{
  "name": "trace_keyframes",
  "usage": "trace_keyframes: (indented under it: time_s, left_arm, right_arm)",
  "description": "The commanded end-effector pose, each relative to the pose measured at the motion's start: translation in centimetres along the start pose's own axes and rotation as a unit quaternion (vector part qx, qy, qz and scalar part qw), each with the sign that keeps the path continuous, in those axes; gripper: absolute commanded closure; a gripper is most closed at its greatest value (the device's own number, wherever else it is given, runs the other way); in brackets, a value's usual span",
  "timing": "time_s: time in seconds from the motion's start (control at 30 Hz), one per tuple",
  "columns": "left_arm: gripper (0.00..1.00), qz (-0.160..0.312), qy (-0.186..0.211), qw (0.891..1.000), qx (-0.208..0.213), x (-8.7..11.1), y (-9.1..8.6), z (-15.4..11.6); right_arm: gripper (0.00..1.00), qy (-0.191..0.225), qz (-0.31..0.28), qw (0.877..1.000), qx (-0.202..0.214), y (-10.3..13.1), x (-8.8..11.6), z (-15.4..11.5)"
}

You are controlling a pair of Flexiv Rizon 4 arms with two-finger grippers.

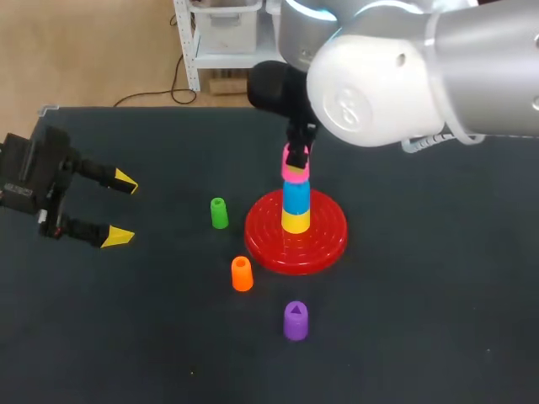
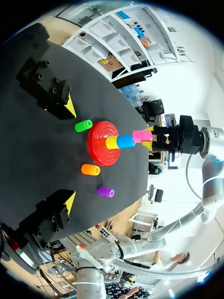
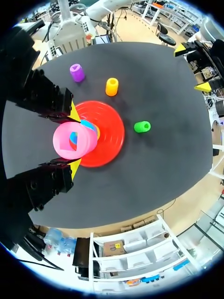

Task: Pick up and stack the cylinders on the red base in this order: pink,purple,orange,green

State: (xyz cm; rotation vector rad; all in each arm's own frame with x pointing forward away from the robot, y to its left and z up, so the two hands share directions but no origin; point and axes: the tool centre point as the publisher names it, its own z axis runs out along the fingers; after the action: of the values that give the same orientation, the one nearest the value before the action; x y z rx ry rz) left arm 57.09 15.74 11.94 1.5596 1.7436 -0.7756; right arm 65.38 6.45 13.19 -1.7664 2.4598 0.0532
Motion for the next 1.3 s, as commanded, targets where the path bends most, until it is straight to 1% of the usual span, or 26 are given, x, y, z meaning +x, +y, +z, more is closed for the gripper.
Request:
trace_keyframes:
  time_s: [0.03,0.3,1.07,1.3]
  left_arm:
    - [0.0,0.001,-0.002,1.0,-0.002,0.14,-0.06,0.05]
    - [0.0,0.001,-0.002,1.0,-0.002,0.14,-0.06,0.05]
    - [0.0,0.001,-0.002,1.0,-0.002,0.14,-0.06,0.05]
    - [0.0,0.001,-0.002,1.0,-0.002,0.14,-0.06,0.05]
  right_arm:
    - [1.0,-0.004,0.001,1.0,0.001,0.31,0.56,0.07]
    - [1.0,0.0,0.005,1.0,-0.001,0.06,0.82,0.55]
    - [1.0,-0.009,-0.005,1.0,-0.007,0.95,0.71,0.39]
    - [1.0,-0.008,-0.003,1.0,-0.008,1.04,1.01,0.62]
